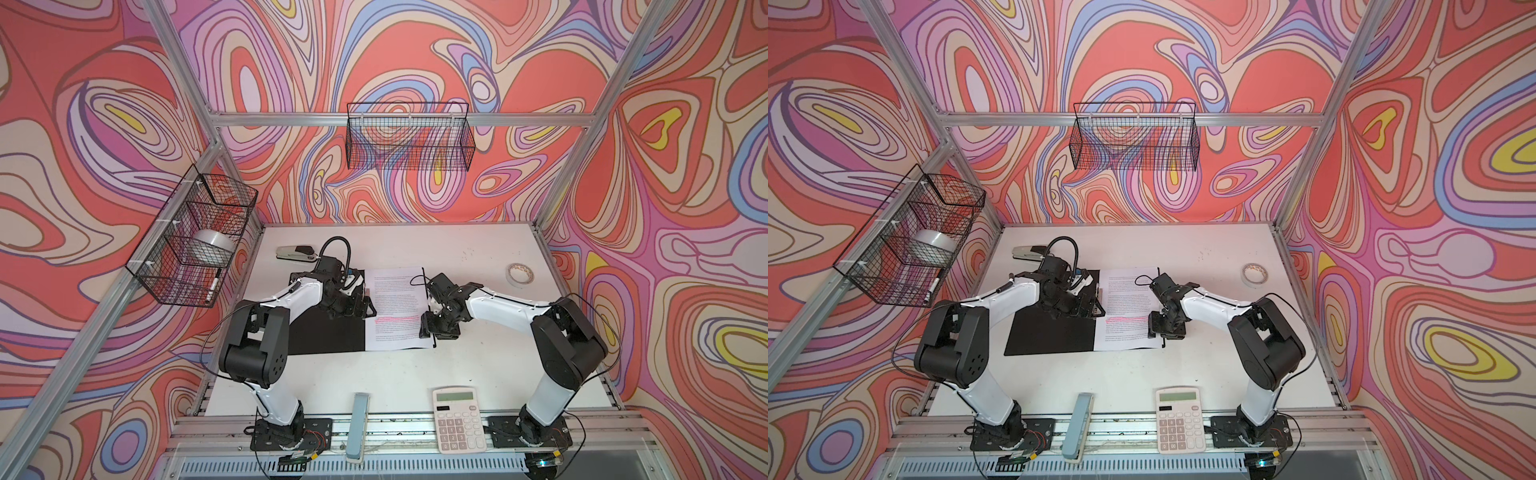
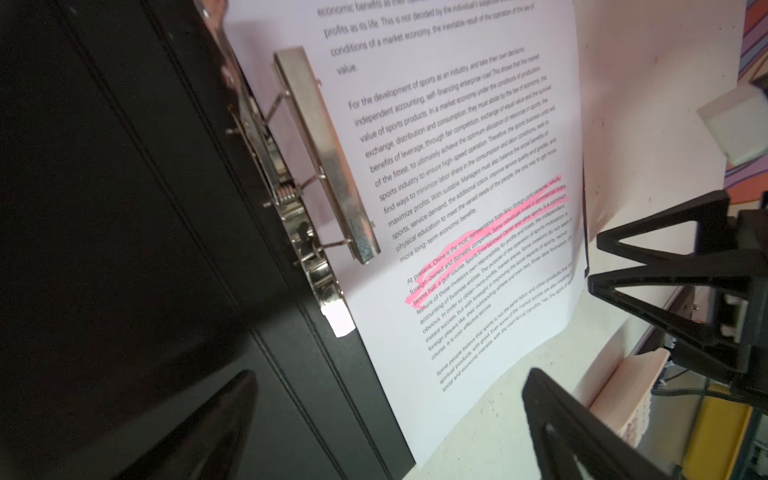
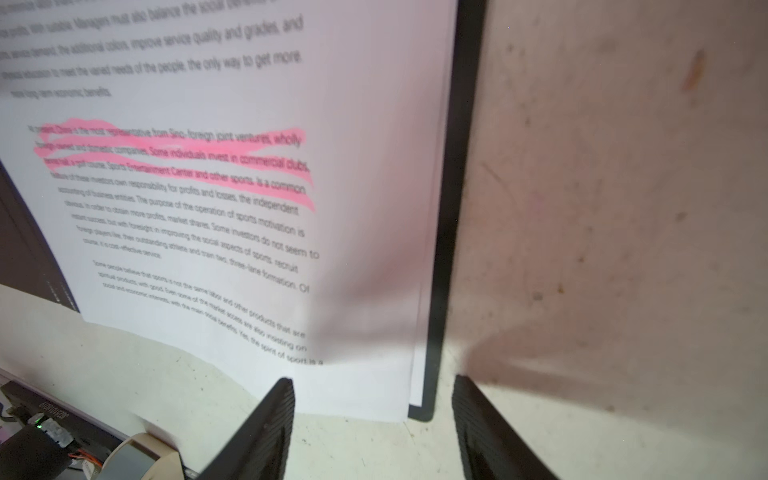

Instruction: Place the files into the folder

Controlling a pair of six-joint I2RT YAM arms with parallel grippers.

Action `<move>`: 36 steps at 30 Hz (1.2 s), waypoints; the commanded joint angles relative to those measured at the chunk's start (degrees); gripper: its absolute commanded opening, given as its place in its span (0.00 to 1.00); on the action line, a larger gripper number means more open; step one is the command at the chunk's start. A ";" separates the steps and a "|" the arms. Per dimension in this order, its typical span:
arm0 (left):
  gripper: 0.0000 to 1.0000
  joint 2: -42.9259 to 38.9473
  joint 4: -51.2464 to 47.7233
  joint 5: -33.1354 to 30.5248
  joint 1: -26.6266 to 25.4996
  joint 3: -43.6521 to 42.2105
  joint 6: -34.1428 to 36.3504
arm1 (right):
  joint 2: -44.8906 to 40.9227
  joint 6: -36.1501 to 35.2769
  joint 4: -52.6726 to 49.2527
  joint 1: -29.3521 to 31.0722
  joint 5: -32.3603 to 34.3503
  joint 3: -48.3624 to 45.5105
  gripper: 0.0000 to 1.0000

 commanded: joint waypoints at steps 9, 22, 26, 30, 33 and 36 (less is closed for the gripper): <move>1.00 -14.05 -7.87 -21.10 -8.37 3.24 26.57 | 8.24 -11.01 -9.15 -1.98 8.05 26.01 0.62; 1.00 -16.07 -2.10 -29.10 -19.42 -4.32 18.13 | 8.23 -11.75 -4.36 -6.17 -1.93 23.57 0.43; 1.00 -14.90 0.12 -31.64 -19.03 -2.86 14.05 | 2.95 -11.31 -2.20 -5.57 -8.65 14.22 0.37; 1.00 -12.56 0.26 -32.75 -17.08 1.01 9.21 | -0.64 -10.89 -0.92 -4.04 -11.82 7.70 0.34; 1.00 -10.12 -0.82 -30.77 -14.21 4.71 4.44 | -1.47 -10.15 1.97 -2.67 -15.62 4.13 0.32; 1.00 -6.90 -2.28 -26.52 -11.04 8.34 0.51 | -0.68 -9.63 3.79 -1.82 -16.01 2.52 0.32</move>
